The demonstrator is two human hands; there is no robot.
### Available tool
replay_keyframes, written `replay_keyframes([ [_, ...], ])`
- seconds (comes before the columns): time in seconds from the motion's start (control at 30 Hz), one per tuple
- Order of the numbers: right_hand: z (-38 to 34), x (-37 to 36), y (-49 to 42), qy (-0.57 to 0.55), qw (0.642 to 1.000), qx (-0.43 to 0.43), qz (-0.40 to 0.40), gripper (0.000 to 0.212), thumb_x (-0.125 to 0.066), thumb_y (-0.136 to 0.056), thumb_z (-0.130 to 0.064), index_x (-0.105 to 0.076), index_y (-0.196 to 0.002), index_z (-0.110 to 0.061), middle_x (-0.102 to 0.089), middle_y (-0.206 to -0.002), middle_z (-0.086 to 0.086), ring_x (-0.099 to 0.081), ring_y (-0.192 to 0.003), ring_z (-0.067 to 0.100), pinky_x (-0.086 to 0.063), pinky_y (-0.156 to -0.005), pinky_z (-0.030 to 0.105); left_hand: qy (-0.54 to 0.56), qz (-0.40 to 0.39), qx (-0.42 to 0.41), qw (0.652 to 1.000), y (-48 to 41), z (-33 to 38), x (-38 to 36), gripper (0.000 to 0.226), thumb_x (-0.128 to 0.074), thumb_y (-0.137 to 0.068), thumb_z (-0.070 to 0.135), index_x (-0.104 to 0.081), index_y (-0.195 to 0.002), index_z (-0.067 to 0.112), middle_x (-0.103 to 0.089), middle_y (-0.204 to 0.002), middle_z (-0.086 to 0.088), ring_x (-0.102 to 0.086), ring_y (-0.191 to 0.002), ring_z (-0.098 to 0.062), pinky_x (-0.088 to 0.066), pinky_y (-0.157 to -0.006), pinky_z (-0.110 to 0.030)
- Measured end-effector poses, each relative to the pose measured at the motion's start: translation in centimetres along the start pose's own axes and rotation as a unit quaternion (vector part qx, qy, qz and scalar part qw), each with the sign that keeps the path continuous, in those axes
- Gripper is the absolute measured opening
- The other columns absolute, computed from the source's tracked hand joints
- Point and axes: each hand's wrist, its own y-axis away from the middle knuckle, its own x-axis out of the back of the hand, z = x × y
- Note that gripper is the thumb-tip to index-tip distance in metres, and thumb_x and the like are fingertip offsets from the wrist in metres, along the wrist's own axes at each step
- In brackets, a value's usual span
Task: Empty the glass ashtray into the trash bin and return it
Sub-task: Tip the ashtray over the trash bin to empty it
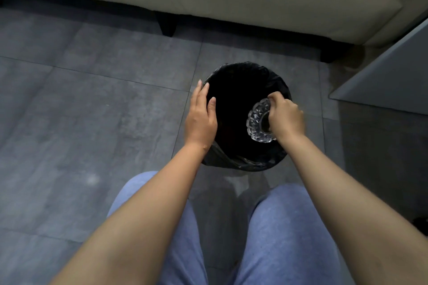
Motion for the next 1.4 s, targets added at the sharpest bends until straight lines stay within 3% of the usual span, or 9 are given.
replay_keyframes([
  [0.13,-0.2,-0.3,0.1,0.035,0.999,0.014,-0.034,0.033,-0.036,-0.099,-0.013,-0.052,-0.127,-0.021,-0.065,-0.104,0.020,-0.063,-0.092,0.045,-0.040,-0.065,0.039,0.003,0.004,0.016,1.000,-0.1,-0.4,0.2,0.047,-0.039,-0.105,0.024,-0.037,-0.150,0.010,-0.028,-0.161,-0.005,-0.028,-0.148,-0.016,-0.021,-0.107,-0.011],
  [0.27,0.2,0.3,0.0,-0.086,0.995,-0.017,0.037,0.029,-0.035,-0.102,-0.031,-0.057,-0.119,-0.025,-0.072,-0.093,0.015,-0.068,-0.088,0.038,-0.052,-0.077,0.042,0.009,0.021,0.041,0.999,-0.2,-1.0,0.3,0.048,-0.040,-0.104,0.024,-0.036,-0.150,0.010,-0.028,-0.161,-0.006,-0.030,-0.147,-0.018,-0.023,-0.106,-0.013],
  [0.5,0.0,1.3,1.5,-0.271,0.957,-0.099,0.034,0.026,-0.044,-0.101,-0.024,-0.064,-0.116,-0.023,-0.058,-0.065,-0.018,-0.052,-0.044,-0.012,-0.034,-0.056,-0.001,0.017,0.030,0.090,0.995,0.6,-2.2,0.0,0.050,-0.044,-0.103,0.020,-0.035,-0.150,0.007,-0.027,-0.161,-0.009,-0.027,-0.148,-0.021,-0.010,-0.099,0.002],
  [0.67,-0.2,1.4,2.4,-0.327,0.937,-0.116,0.041,0.026,-0.045,-0.101,-0.024,-0.065,-0.116,-0.021,-0.062,-0.073,-0.012,-0.048,-0.046,-0.029,-0.035,-0.061,0.009,-0.004,-0.003,0.104,0.995,1.3,-3.0,-0.3,0.055,-0.044,-0.102,0.022,-0.028,-0.153,0.010,-0.017,-0.165,-0.004,-0.021,-0.151,-0.018,-0.016,-0.106,-0.012],
  [0.8,0.3,0.9,2.3,-0.325,0.937,-0.119,0.048,0.024,-0.045,-0.101,-0.024,-0.065,-0.114,-0.023,-0.056,-0.068,-0.019,-0.054,-0.052,-0.024,-0.035,-0.058,0.000,-0.050,-0.044,0.091,0.994,1.3,-3.5,-0.2,0.061,-0.044,-0.101,0.029,-0.021,-0.156,0.013,-0.005,-0.167,-0.003,-0.007,-0.154,-0.018,-0.019,-0.120,-0.032],
  [0.93,-0.1,0.3,2.1,-0.353,0.923,-0.146,0.057,0.025,-0.048,-0.098,-0.028,-0.067,-0.113,-0.025,-0.065,-0.082,-0.011,-0.067,-0.081,0.012,-0.045,-0.076,0.025,-0.117,-0.055,0.064,0.990,0.9,-3.5,0.0,0.062,-0.042,-0.101,0.035,-0.023,-0.155,0.009,-0.003,-0.167,-0.008,0.003,-0.154,-0.021,-0.003,-0.126,-0.039],
  [1.07,-0.8,-0.1,2.2,-0.406,0.899,-0.151,0.063,0.024,-0.049,-0.098,-0.025,-0.069,-0.111,-0.021,-0.071,-0.097,-0.002,-0.064,-0.075,0.008,-0.041,-0.058,0.007,-0.119,-0.020,-0.010,0.993,0.4,-1.7,-0.2,0.059,-0.038,-0.100,0.038,-0.033,-0.151,0.009,-0.013,-0.166,-0.010,-0.004,-0.154,-0.022,0.001,-0.124,-0.035],
  [1.27,-2.6,-0.1,2.7,-0.489,0.855,-0.156,0.081,0.022,-0.050,-0.098,-0.024,-0.069,-0.108,-0.019,-0.069,-0.092,-0.009,-0.064,-0.080,0.001,-0.053,-0.079,0.024,0.115,-0.088,0.055,0.988,-0.3,2.8,-1.9,0.049,-0.034,-0.105,0.032,-0.037,-0.150,0.012,-0.028,-0.162,-0.005,-0.012,-0.153,-0.014,-0.009,-0.125,-0.035],
  [1.4,-3.7,-0.1,3.3,-0.531,0.827,-0.169,0.077,0.027,-0.049,-0.100,-0.023,-0.067,-0.115,-0.010,-0.070,-0.115,0.003,-0.064,-0.107,0.013,-0.050,-0.099,0.033,0.329,-0.076,0.208,0.918,-0.1,4.7,-2.5,0.048,-0.032,-0.105,0.039,-0.054,-0.139,0.013,-0.058,-0.142,-0.005,-0.051,-0.133,-0.016,-0.039,-0.114,-0.035],
])
